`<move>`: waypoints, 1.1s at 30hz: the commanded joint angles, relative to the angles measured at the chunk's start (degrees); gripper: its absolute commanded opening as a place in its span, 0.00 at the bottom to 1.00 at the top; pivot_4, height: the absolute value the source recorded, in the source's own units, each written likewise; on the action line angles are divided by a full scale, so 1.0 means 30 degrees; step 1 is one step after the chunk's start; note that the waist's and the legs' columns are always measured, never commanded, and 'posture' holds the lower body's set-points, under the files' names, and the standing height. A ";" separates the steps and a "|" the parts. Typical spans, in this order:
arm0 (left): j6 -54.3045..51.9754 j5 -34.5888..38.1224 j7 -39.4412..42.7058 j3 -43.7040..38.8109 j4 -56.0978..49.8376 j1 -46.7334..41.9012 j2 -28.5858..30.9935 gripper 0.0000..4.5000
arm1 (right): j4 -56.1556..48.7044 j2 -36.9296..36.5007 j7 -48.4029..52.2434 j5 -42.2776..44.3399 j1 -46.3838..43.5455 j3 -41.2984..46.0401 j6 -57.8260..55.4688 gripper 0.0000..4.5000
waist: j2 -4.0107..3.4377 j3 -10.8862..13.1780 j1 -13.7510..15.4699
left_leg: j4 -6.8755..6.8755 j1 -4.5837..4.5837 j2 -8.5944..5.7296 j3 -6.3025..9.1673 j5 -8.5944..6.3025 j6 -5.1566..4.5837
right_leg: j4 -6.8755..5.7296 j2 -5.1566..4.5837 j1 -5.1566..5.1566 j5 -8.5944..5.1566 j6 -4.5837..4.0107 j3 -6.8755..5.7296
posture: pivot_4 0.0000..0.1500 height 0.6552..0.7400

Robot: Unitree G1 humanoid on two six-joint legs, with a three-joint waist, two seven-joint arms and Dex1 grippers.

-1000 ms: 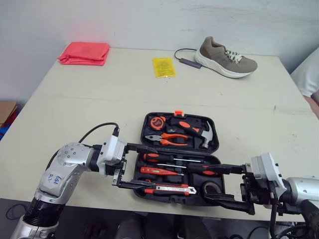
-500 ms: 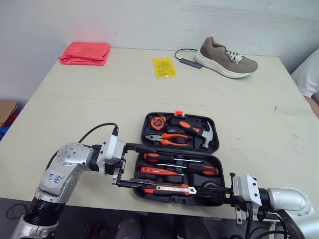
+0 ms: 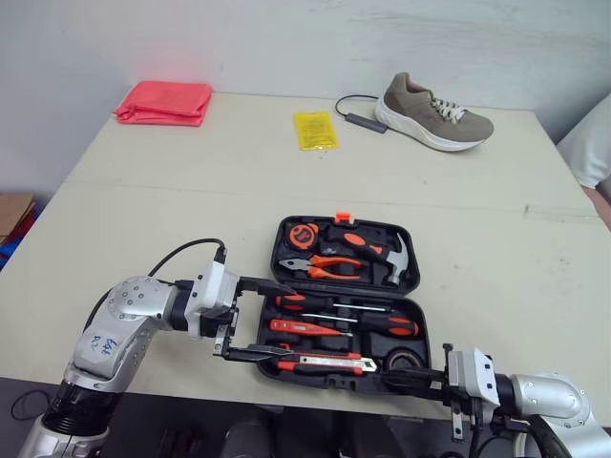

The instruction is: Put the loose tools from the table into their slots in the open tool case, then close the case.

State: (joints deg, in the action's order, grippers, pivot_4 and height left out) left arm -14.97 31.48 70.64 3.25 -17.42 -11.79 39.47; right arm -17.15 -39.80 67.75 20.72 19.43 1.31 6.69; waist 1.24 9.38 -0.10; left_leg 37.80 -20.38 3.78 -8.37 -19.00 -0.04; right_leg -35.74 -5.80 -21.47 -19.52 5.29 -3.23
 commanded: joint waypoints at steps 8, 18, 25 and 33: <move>0.2018 -0.1504 0.0399 -0.1833 0.3304 -0.0976 0.1681 1.00 | -0.2581 -0.0675 -0.1531 0.2713 0.0719 0.3114 -0.1553 0.02 | -0.0060 0.0036 -0.0009 | -0.0001 0.0008 -0.0002 -0.0011 0.0000 0.0008 | -0.0037 -0.0011 -0.0026 -0.0007 -0.0014 0.0019 | 1.00 1.00; 0.3231 -0.3622 -0.1103 -0.1736 0.7618 -0.1733 0.1127 0.29 | 0.0172 -0.2670 -0.2068 0.1957 -0.0212 0.6632 -0.2942 0.00 | -0.0055 0.0044 0.0072 | -0.0021 -0.0009 -0.0013 -0.0020 -0.0011 -0.0009 | -0.0028 -0.0025 -0.0044 -0.0007 -0.0012 0.0002 | 1.00 1.00; 0.1295 -0.5372 -0.3239 0.0222 0.7890 -0.2616 -0.0904 0.01 | 0.2672 -0.2707 -0.3288 -0.0597 -0.3626 0.4197 -0.4005 0.00 | -0.0063 0.0047 -0.0080 | 0.0019 -0.0013 -0.0020 -0.0047 -0.0002 -0.0018 | -0.0056 -0.0004 -0.0056 0.0009 0.0017 0.0027 | 1.00 1.00; 0.0382 -0.6327 -0.3748 0.1447 0.8313 -0.3824 -0.1846 0.01 | 0.2600 -0.2224 -0.3718 -0.1399 -0.6980 0.1261 -0.6441 0.00 | -0.0067 0.0049 -0.0026 | 0.0053 -0.0029 0.0002 -0.0067 0.0016 0.0010 | -0.0079 0.0051 -0.0082 0.0009 0.0017 0.0035 | 1.00 1.00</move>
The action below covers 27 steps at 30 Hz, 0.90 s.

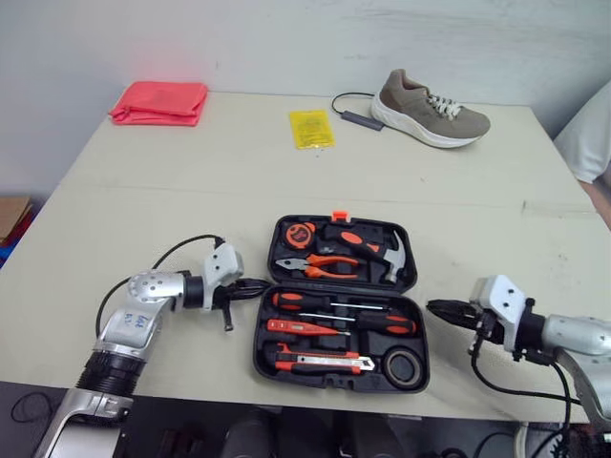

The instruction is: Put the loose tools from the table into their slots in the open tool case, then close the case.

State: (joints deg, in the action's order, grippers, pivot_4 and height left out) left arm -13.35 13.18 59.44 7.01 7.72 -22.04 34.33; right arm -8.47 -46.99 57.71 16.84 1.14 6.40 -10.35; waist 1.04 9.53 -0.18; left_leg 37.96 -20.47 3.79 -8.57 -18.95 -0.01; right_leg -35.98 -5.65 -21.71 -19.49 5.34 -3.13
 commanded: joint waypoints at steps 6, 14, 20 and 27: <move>-0.0180 -0.0648 -0.0225 0.0649 0.0402 -0.1123 -0.0745 0.01 | 0.0710 0.0320 -0.0508 -0.0973 -0.2158 -0.1495 -0.0981 0.00 | 0.0000 0.0000 0.0085 | 0.0013 -0.0017 -0.0013 0.0008 -0.0002 -0.0008 | 0.0004 0.0000 0.0001 0.0000 0.0001 -0.0020 | 1.00 1.00; -0.0281 -0.1693 -0.1312 0.0978 0.2276 -0.2737 -0.1917 0.01 | 0.3101 0.1000 -0.0942 -0.1923 -0.3938 -0.1950 0.0008 0.00 | 0.0001 0.0000 0.0031 | 0.0053 -0.0017 -0.0034 0.0001 0.0014 -0.0040 | -0.0011 0.0001 0.0014 0.0024 0.0043 -0.0093 | 1.00 1.00; -0.0327 -0.2121 -0.1654 0.0944 0.3491 -0.3645 -0.2414 0.01 | 0.5056 0.1226 -0.0843 -0.2490 -0.5033 -0.2114 0.1013 0.00 | 0.0000 -0.0001 0.0019 | 0.0054 -0.0023 -0.0041 -0.0003 0.0018 -0.0051 | -0.0006 -0.0006 0.0013 0.0032 0.0057 -0.0148 | 1.00 1.00; 0.0074 -0.2310 -0.1987 0.0283 0.4633 -0.3998 -0.2056 0.01 | 0.5516 0.0920 -0.0797 -0.2305 -0.4756 -0.1622 0.0784 0.00 | 0.0001 -0.0002 0.0019 | 0.0075 -0.0021 -0.0040 -0.0005 0.0023 -0.0056 | -0.0026 -0.0013 0.0014 0.0035 0.0062 -0.0160 | 1.00 1.00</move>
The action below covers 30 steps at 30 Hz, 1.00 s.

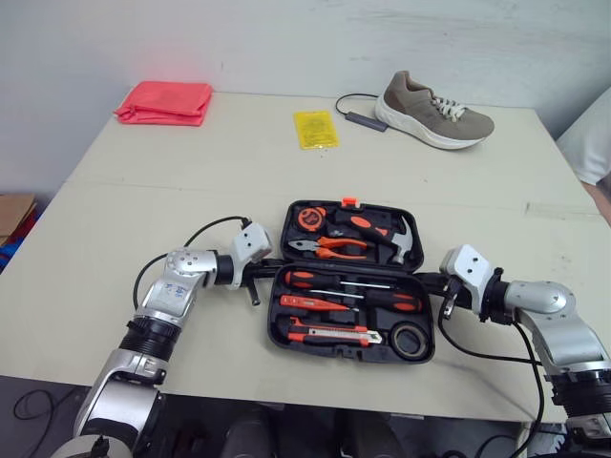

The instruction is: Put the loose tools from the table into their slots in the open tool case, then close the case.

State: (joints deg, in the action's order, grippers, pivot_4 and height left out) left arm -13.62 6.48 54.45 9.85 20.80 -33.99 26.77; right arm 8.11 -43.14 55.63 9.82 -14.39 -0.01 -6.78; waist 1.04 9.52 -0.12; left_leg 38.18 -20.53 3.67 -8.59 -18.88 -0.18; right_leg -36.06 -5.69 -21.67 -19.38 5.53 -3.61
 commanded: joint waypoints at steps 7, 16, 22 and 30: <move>-0.0571 0.3043 0.2323 -0.3512 -0.1491 0.0982 0.2808 0.40 | -0.2548 -0.2187 0.0177 0.3545 0.1864 0.4099 -0.5963 0.22 | -0.0005 0.0005 -0.0006 | -0.0027 -0.0035 0.0013 0.0016 -0.0001 0.0001 | 0.0023 -0.0069 -0.0025 -0.0001 -0.0002 0.0003 | 1.00 1.00; -1.2475 0.5162 -0.0149 -0.3810 -0.3995 -0.2385 0.4032 1.00 | -0.5475 -0.3501 -0.2879 0.9951 -0.2946 0.6523 -2.2606 0.99 | -0.0012 0.0007 -0.0008 | 0.0013 -0.0266 -0.0013 0.0060 0.0022 -0.0002 | -0.0159 -0.0101 -0.0253 0.0003 -0.0011 0.0099 | 1.00 1.00; -1.6358 0.4878 -0.2786 -0.3282 -0.2383 -0.5245 0.1881 1.00 | -0.3138 -0.0756 -0.6329 0.9128 -0.8682 0.5829 -2.8329 0.99 | -0.0011 0.0007 -0.0029 | 0.0023 -0.0303 -0.0024 0.0008 0.0054 -0.0003 | -0.0161 0.0013 -0.0325 0.0002 -0.0010 0.0066 | 1.00 1.00; -1.6388 0.3793 -0.4161 -0.2134 -0.0251 -0.6381 0.0821 1.00 | 0.0028 0.0992 -0.8447 0.7207 -1.0698 0.4249 -2.7301 0.99 | -0.0011 0.0007 -0.0046 | 0.0024 -0.0382 -0.0033 -0.0106 0.0066 0.0004 | -0.0258 0.0051 -0.0475 0.0004 -0.0005 0.0077 | 1.00 1.00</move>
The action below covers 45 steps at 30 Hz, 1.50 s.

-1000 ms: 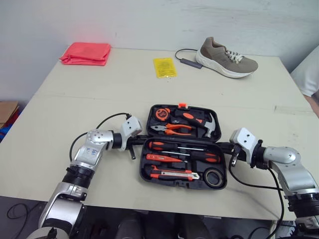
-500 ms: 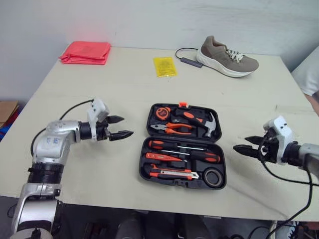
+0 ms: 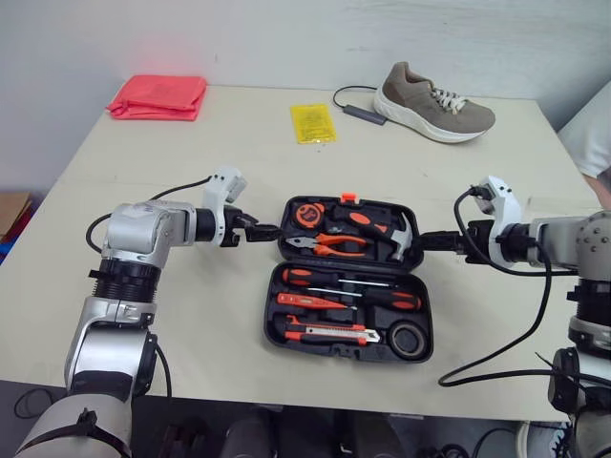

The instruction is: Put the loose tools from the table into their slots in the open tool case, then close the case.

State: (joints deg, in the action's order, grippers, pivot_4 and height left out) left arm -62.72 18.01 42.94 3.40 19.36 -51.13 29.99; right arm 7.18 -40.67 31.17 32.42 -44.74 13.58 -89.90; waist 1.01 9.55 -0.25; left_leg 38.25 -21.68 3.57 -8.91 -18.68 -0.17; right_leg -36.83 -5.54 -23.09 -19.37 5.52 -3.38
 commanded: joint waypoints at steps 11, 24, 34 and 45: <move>0.0301 -0.0257 -0.0914 -0.0083 0.1185 -0.1008 -0.1239 1.00 | 0.2667 0.0636 -0.0791 -0.1230 -0.1095 -0.1409 0.1271 0.99 | -0.0001 -0.0001 -0.0023 | 0.0055 -0.0114 0.0007 -0.0075 0.0022 0.0014 | -0.0103 0.0028 -0.0186 0.0003 0.0004 0.0075 | 1.00 1.00; 0.0089 -0.0168 -0.1060 0.0113 0.1715 -0.1186 -0.1867 0.49 | 0.3613 0.0863 -0.0799 -0.1268 -0.0662 -0.0817 0.1251 0.35 | 0.0011 -0.0008 -0.0013 | 0.0168 -0.0131 0.0016 -0.0062 0.0020 0.0013 | -0.0185 0.0026 -0.0184 0.0004 0.0006 0.0078 | 1.00 1.00; 0.0802 0.0490 -0.1020 -0.0680 0.1451 -0.0347 -0.2996 0.01 | 0.1882 0.2885 -0.1358 -0.0543 0.0460 0.1620 0.3169 0.00 | 0.0067 -0.0057 -0.0021 | 0.0271 -0.0111 0.0016 -0.0029 0.0012 -0.0001 | -0.0190 0.0007 -0.0146 0.0007 0.0012 0.0080 | 1.00 1.00; 1.1689 0.0669 0.0245 -0.3639 0.0490 0.1560 -0.4343 0.01 | -0.4936 0.2870 0.1838 -0.1293 0.5164 0.0738 1.4052 0.00 | 0.0025 -0.0009 0.0020 | 0.0261 -0.0191 0.0009 -0.0062 0.0012 0.0001 | -0.0210 0.0018 -0.0232 0.0012 0.0021 0.0090 | 1.00 1.00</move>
State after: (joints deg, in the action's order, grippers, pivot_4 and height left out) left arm -35.46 18.13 40.81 -6.20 23.63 -45.06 17.86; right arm -1.46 -31.44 32.79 27.78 -28.78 16.38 -54.66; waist 1.09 9.52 -0.19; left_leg 39.01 -22.25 3.60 -9.10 -18.64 -0.16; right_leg -37.46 -5.47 -23.79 -19.33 5.58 -3.11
